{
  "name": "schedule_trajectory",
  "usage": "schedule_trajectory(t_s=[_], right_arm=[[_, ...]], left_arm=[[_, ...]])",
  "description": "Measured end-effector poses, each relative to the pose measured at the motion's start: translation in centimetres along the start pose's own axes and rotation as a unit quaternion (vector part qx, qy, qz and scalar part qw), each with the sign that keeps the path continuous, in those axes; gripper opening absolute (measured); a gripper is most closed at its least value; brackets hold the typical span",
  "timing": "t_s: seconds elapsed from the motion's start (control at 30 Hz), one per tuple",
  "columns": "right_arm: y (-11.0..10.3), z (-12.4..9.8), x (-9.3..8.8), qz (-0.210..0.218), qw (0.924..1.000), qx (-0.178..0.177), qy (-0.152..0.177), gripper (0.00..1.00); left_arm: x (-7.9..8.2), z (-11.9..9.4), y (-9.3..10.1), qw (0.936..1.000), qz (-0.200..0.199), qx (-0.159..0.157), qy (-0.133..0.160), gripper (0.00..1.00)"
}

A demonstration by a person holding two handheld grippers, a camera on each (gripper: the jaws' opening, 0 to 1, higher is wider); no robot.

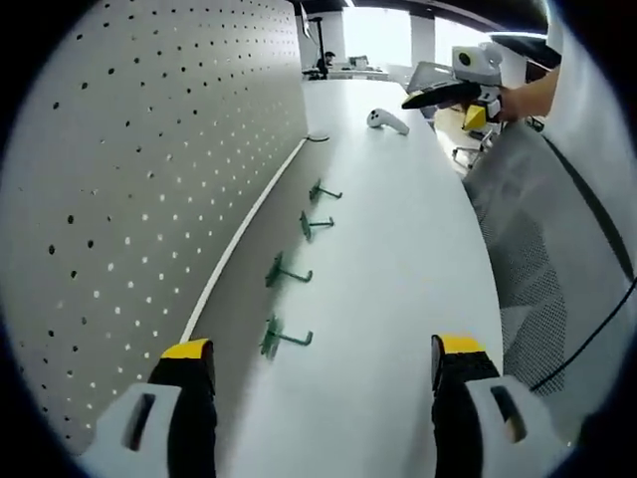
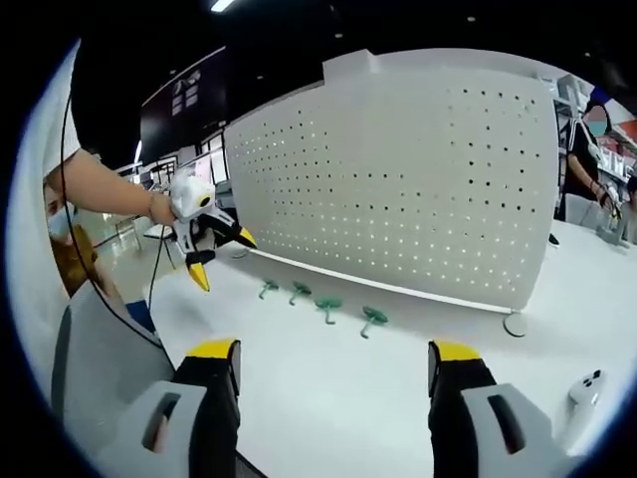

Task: Insert the hook assembly into the mounting plate slot until the hook locks in place.

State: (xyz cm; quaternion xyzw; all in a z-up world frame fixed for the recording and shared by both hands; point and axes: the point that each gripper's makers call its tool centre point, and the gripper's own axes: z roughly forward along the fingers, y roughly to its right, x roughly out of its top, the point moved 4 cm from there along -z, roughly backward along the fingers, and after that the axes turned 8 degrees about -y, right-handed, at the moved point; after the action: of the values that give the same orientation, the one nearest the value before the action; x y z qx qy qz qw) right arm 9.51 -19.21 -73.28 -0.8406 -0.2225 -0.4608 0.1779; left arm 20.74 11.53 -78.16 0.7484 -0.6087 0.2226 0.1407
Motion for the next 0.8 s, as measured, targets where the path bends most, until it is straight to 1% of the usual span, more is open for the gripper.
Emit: schedule_trajectory(t_s=[0.07, 0.13, 0.27, 0.37, 0.57, 0.63, 0.73, 0.8], right_arm=[[-0.1, 0.0, 0.0, 0.0, 1.0, 0.001, -0.001, 0.75], [-0.1, 0.0, -0.2, 0.001, 1.0, 0.002, -0.003, 0.75], [-0.1, 0.0, -0.4, 0.002, 1.0, 0.002, -0.006, 0.75], [0.0, 0.0, -0.5, 0.004, 1.0, 0.001, -0.007, 0.75], [0.0, -0.2, -0.6, 0.008, 0.9999, -0.002, -0.007, 0.75], [0.0, -0.2, -0.6, 0.009, 0.9999, -0.002, -0.007, 0.74], [0.0, -0.1, -0.7, 0.008, 0.9999, 0.0, -0.009, 0.74], [-0.1, -0.1, -0.7, 0.008, 0.9999, -0.001, -0.009, 0.74]], left_arm=[[0.0, 0.3, -0.2, 0.9999, 0.011, -0.002, -0.009, 0.93], [0.3, 0.5, -0.2, 0.9999, 0.011, -0.008, -0.008, 0.93], [0.2, 1.1, -0.3, 0.9994, 0.022, -0.016, -0.019, 0.92], [-0.1, 1.9, -0.3, 0.9982, 0.041, -0.023, -0.037, 0.92], [-0.2, 2.8, -0.7, 0.9965, 0.056, -0.031, -0.054, 0.91], [-0.4, 3.2, -0.9, 0.9949, 0.069, -0.033, -0.066, 0.91], [-0.3, 3.6, -0.9, 0.9932, 0.084, -0.037, -0.072, 0.9], [-0.2, 3.9, -0.9, 0.9926, 0.086, -0.041, -0.075, 0.9]])
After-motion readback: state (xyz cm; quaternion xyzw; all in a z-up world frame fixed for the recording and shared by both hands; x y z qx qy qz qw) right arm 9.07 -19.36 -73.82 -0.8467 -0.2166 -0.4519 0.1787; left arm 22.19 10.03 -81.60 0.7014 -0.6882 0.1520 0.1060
